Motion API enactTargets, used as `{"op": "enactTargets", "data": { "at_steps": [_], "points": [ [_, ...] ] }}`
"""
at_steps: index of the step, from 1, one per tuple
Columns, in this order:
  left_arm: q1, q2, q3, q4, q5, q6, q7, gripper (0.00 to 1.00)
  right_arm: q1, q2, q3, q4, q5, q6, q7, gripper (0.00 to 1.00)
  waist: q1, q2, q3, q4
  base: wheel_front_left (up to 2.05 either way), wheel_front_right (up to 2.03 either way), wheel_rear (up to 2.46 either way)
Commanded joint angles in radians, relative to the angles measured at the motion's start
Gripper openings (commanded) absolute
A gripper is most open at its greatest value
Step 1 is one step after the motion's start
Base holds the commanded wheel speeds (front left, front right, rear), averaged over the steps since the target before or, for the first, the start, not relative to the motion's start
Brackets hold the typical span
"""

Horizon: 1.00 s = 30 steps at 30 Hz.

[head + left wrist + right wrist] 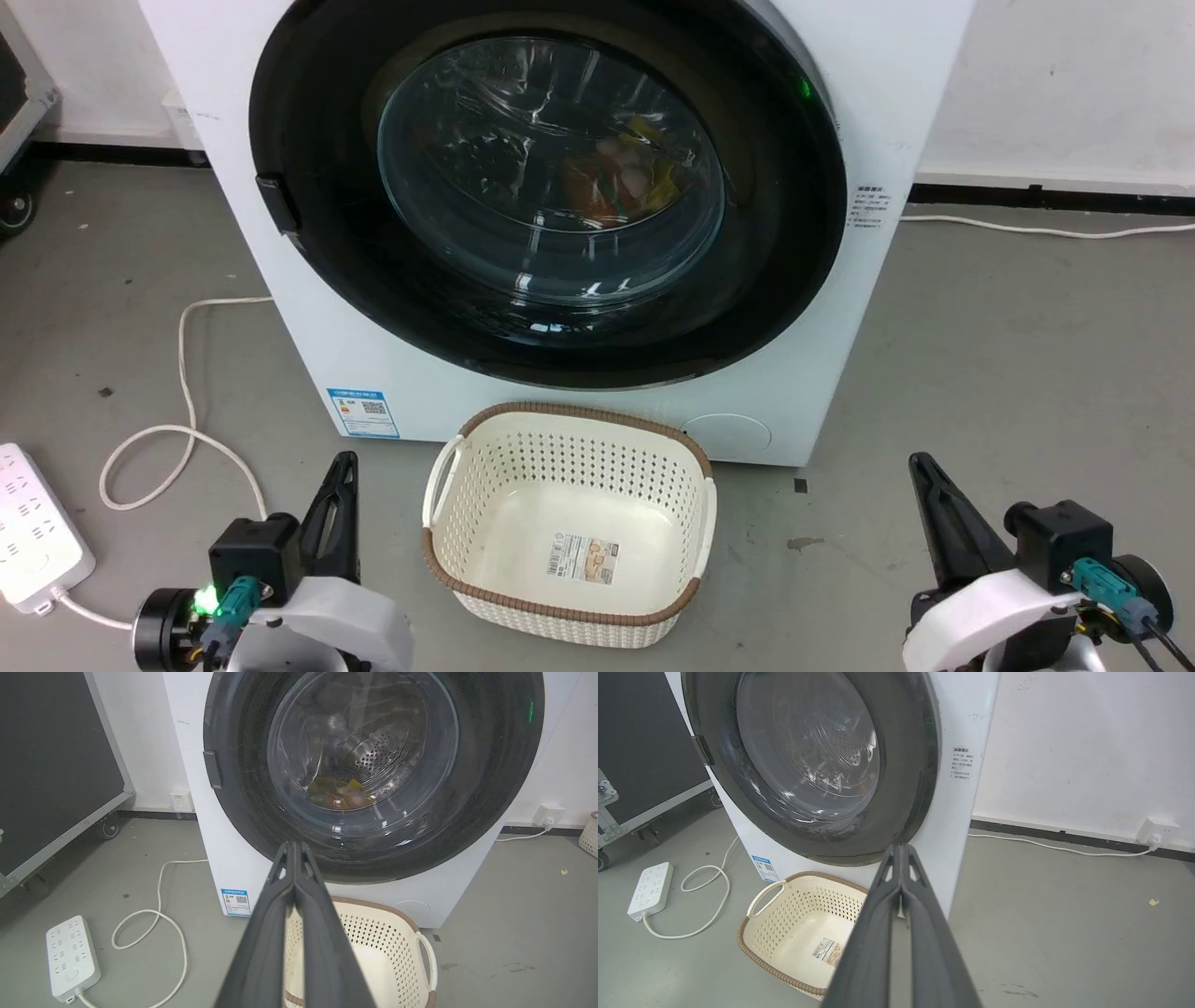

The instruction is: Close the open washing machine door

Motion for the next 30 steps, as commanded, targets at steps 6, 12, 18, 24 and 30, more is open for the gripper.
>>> {"op": "enactTargets", "data": {
  "at_steps": [6, 12, 18, 24, 30],
  "points": [
    [0.015, -0.011, 0.005, -0.011, 0.028, 0.006, 0.012, 0.0, 0.015, 0.0, -0.006, -0.017, -0.021, 0.0, 0.008, 0.0, 0.0, 0.0, 0.001, 0.006, 0.0, 0.0, 0.0],
    [0.016, -0.018, 0.006, -0.016, 0.045, 0.009, 0.021, 0.0, 0.016, -0.001, -0.009, -0.023, -0.032, 0.0, 0.012, 0.0, 0.0, 0.0, 0.001, 0.011, 0.0, 0.0, 0.0],
    [0.017, -0.024, 0.006, -0.021, 0.062, 0.012, 0.03, 0.0, 0.018, -0.001, -0.011, -0.03, -0.042, 0.0, 0.017, 0.0, 0.0, 0.0, 0.002, 0.016, 0.0, 0.0, 0.0],
    [0.018, -0.031, 0.007, -0.026, 0.079, 0.016, 0.039, 0.0, 0.019, -0.001, -0.014, -0.036, -0.053, -0.001, 0.021, 0.0, 0.0, 0.0, 0.002, 0.022, 0.0, 0.0, 0.0],
    [0.019, -0.038, 0.008, -0.032, 0.096, 0.019, 0.049, 0.0, 0.02, -0.001, -0.017, -0.043, -0.063, -0.001, 0.025, 0.0, 0.0, 0.0, 0.003, 0.027, 0.0, 0.0, 0.0]
  ]
}}
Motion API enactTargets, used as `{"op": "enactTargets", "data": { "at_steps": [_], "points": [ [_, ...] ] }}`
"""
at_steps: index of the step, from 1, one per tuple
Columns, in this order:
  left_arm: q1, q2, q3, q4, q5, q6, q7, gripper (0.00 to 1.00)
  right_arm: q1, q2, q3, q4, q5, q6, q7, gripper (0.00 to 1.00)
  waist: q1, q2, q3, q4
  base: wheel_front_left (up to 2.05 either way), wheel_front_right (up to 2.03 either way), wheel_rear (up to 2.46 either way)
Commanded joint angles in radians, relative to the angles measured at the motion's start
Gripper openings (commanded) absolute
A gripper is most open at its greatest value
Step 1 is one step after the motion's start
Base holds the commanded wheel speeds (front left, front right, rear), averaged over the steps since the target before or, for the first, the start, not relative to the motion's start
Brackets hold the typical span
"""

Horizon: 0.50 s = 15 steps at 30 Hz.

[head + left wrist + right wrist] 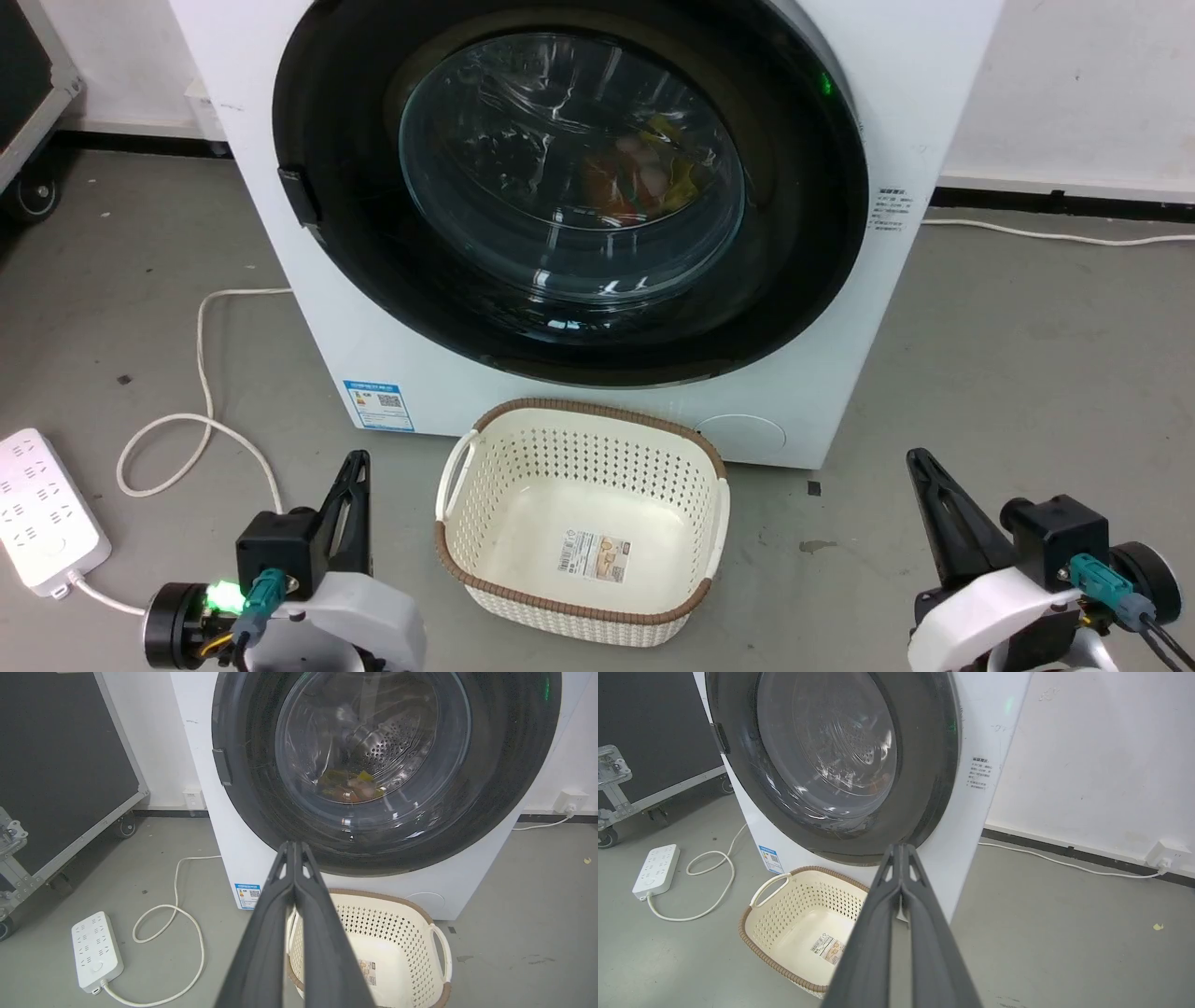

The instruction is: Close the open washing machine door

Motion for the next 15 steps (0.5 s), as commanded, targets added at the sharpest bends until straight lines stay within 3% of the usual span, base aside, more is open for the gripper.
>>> {"op": "enactTargets", "data": {
  "at_steps": [1, 15],
  "points": [
    [0.017, -0.005, 0.004, -0.007, 0.016, 0.005, 0.005, 0.0, 0.019, -0.001, -0.004, -0.011, -0.011, -0.001, 0.004, 0.0, 0.0, 0.0, 0.0, 0.002, 0.0, 0.0, 0.0],
    [0.018, -0.007, 0.004, -0.009, 0.023, 0.006, 0.009, 0.0, 0.019, -0.001, -0.005, -0.013, -0.015, -0.001, 0.006, 0.0, 0.0, 0.0, 0.0, 0.004, 0.0, 0.0, 0.0]
  ]
}}
